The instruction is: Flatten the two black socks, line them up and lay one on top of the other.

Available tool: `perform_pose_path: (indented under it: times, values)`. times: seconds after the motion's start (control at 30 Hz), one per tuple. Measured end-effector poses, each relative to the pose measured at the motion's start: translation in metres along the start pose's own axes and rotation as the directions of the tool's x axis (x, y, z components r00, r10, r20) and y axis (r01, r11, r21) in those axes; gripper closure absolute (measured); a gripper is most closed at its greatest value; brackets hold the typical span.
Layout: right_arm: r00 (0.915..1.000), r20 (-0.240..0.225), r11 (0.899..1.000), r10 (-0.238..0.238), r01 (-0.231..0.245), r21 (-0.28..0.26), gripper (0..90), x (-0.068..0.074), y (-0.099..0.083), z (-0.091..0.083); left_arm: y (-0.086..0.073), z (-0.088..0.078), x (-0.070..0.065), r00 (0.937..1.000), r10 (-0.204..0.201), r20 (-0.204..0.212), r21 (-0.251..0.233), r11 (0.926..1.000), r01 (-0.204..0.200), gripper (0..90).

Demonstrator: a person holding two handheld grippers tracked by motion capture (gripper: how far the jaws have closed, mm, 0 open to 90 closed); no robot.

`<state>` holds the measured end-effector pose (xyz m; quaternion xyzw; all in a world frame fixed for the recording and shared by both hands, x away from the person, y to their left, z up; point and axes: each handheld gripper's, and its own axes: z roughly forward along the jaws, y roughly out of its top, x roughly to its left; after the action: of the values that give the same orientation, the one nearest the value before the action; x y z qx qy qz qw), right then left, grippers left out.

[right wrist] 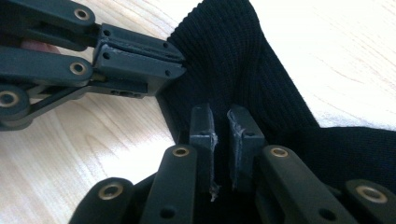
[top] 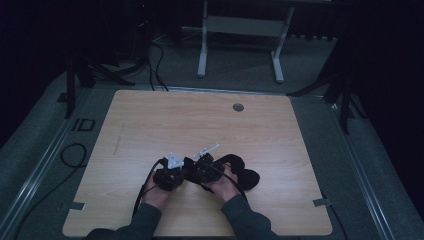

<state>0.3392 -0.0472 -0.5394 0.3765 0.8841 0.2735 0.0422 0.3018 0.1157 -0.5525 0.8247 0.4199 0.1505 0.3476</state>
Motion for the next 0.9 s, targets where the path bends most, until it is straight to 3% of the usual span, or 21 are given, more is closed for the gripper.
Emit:
perform_pose_path:
  times: [0.17,0.33,0.47,0.6,0.73,0.9]
  values:
    - [0.9975,-0.071,1.000,0.003,-0.005,-0.025,67.3,-0.004,0.000,-0.008,0.000,0.000,0.001,1.0000,-0.002,0.005,0.007,1.0000,0.001,87.8]
    - [0.9968,-0.080,0.994,0.000,-0.009,-0.108,60.9,-0.013,0.001,-0.035,-0.001,0.000,0.000,1.0000,-0.008,0.006,0.004,1.0000,0.008,87.8]
    - [0.9981,-0.045,0.988,0.041,-0.048,-0.150,60.5,-0.035,0.000,-0.055,-0.001,0.000,0.000,1.0000,-0.008,0.006,0.007,0.9999,0.007,87.8]
    - [0.9939,0.073,0.985,0.083,-0.070,-0.161,61.9,-0.063,-0.006,-0.067,-0.001,0.000,0.000,0.9999,-0.013,0.008,0.005,0.9999,0.013,87.8]
    - [0.9781,0.154,0.982,0.140,-0.117,-0.151,62.2,-0.089,-0.016,-0.071,-0.001,0.000,0.000,0.9997,-0.018,0.014,0.004,0.9998,0.018,87.8]
    - [0.9601,0.177,0.973,0.217,-0.198,-0.120,60.7,-0.114,-0.031,-0.062,-0.001,0.001,0.000,0.9998,-0.017,0.014,0.005,0.9998,0.017,87.7]
